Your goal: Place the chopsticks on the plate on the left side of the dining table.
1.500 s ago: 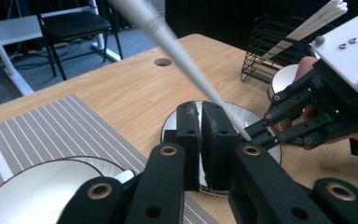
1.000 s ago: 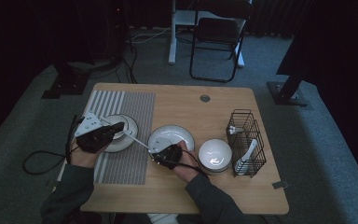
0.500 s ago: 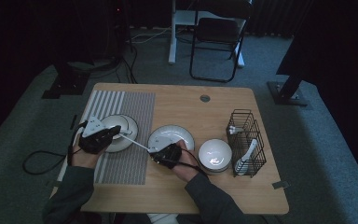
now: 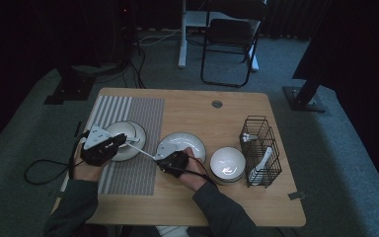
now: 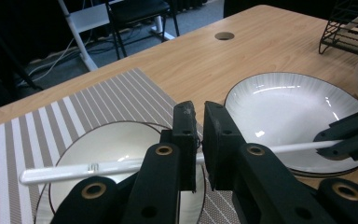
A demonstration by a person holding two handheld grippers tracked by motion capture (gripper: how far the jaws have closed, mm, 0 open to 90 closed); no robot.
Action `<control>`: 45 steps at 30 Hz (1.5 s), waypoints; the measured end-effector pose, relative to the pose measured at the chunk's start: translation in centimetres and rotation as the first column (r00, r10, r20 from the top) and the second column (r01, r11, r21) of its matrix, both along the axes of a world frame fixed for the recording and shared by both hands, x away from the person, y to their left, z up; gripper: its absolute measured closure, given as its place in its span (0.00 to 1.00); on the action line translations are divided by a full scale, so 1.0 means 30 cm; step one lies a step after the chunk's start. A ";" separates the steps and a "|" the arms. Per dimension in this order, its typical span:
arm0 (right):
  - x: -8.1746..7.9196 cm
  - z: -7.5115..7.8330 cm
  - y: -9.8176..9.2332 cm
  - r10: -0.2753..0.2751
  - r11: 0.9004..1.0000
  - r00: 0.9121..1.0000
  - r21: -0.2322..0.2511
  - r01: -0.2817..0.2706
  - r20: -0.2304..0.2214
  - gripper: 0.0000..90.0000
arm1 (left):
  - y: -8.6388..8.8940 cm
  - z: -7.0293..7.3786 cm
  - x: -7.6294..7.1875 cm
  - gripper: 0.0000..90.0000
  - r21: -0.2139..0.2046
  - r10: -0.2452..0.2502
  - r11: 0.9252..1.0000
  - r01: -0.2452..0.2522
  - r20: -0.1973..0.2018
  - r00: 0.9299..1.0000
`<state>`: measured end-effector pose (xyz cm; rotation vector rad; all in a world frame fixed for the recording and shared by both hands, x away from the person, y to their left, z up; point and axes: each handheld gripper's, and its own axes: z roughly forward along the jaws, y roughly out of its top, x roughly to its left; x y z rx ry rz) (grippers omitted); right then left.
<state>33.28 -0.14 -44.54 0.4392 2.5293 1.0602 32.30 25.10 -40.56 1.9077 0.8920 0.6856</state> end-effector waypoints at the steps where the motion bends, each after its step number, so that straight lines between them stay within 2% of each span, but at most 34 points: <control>1: 0.001 0.000 0.002 0.002 1.000 1.000 -0.002 -0.002 0.000 0.96 | 0.001 -0.004 -0.005 0.93 -0.003 0.005 1.000 -0.005 0.002 1.000; 6: 0.004 0.001 0.018 0.004 1.000 1.000 -0.010 -0.004 -0.002 0.96 | 0.009 -0.024 -0.019 0.93 -0.020 0.032 0.999 -0.032 0.004 0.999; 10: 0.005 0.002 0.026 0.007 1.000 1.000 -0.015 -0.007 -0.002 0.96 | 0.025 -0.038 -0.032 0.92 -0.060 0.043 0.997 -0.044 -0.004 0.999; 12: 0.006 0.001 0.029 0.008 1.000 1.000 -0.015 -0.008 -0.001 0.96 | 0.033 -0.046 -0.038 0.92 -0.068 0.053 0.996 -0.053 -0.005 0.999; 15: 0.007 0.000 0.034 0.010 1.000 1.000 -0.019 -0.010 -0.004 0.96 | 0.041 -0.058 -0.042 0.92 -0.062 0.067 0.996 -0.068 -0.009 0.998; 21: 0.016 -0.001 0.043 0.010 1.000 1.000 -0.023 -0.010 -0.008 0.96 | 0.064 -0.080 -0.052 0.91 -0.076 0.094 0.993 -0.094 -0.011 0.996; 25: 0.022 -0.004 0.051 0.012 1.000 1.000 -0.027 -0.012 -0.008 0.96 | 0.076 -0.090 -0.056 0.89 -0.068 0.115 0.991 -0.116 -0.010 0.993; 27: 0.028 -0.007 0.059 0.015 0.999 1.000 -0.034 -0.016 -0.007 0.96 | 0.089 -0.099 -0.061 0.89 -0.043 0.148 0.988 -0.148 -0.004 0.989; 31: 0.038 -0.016 0.075 0.016 0.999 1.000 -0.043 -0.017 -0.015 0.96 | 0.102 -0.114 -0.069 0.88 -0.018 0.172 0.985 -0.172 -0.006 0.985; 38: 0.053 -0.021 0.108 0.029 0.998 0.999 -0.062 -0.030 -0.014 0.96 | 0.102 -0.141 -0.075 0.86 0.008 0.188 0.982 -0.187 -0.021 0.982; 45: 0.071 -0.022 0.150 0.048 0.997 0.999 -0.064 -0.049 -0.017 0.96 | 0.090 -0.156 -0.073 0.89 0.031 0.186 0.982 -0.185 -0.034 0.982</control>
